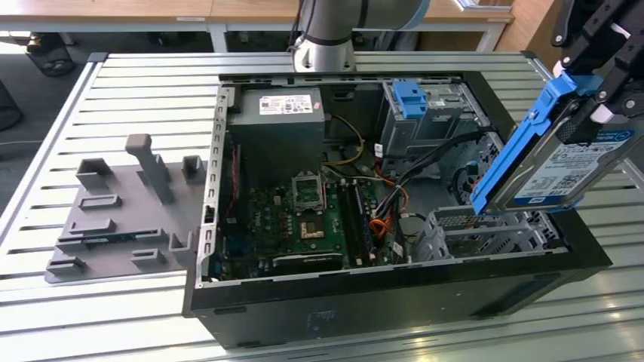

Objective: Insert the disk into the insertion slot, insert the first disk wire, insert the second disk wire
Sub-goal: 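Insert the disk into the insertion slot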

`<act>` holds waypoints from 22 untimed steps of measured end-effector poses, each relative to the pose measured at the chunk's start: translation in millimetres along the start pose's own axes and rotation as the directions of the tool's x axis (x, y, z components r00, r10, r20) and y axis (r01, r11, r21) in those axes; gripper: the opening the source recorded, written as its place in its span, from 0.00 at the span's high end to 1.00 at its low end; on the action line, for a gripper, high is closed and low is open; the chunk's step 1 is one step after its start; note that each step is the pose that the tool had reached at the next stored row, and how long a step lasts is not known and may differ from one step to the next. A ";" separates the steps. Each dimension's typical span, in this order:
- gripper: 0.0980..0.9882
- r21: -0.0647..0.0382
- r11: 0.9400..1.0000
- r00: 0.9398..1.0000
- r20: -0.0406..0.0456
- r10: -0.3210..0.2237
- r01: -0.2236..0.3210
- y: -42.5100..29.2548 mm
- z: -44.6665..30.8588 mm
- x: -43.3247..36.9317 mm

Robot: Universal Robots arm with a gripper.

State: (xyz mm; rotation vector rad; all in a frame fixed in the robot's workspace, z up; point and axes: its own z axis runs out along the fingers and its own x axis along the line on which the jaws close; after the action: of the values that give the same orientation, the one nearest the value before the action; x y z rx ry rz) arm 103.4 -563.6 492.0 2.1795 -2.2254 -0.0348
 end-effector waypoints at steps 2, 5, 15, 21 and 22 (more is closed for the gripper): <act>0.70 0.002 1.000 1.000 0.000 0.001 -0.001 1.7 0.7 0.0; 0.70 0.005 1.000 1.000 0.000 0.002 -0.002 3.0 1.6 0.0; 0.70 0.007 1.000 1.000 0.001 0.004 -0.004 2.1 3.0 -0.1; 0.70 0.007 1.000 1.000 0.002 0.008 -0.008 2.1 3.4 -0.2; 0.70 0.008 1.000 1.000 0.002 0.009 -0.009 2.0 3.6 -0.2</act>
State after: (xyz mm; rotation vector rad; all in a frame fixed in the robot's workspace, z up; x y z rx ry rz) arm 101.3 -563.4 488.4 2.1744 -2.2396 -0.0280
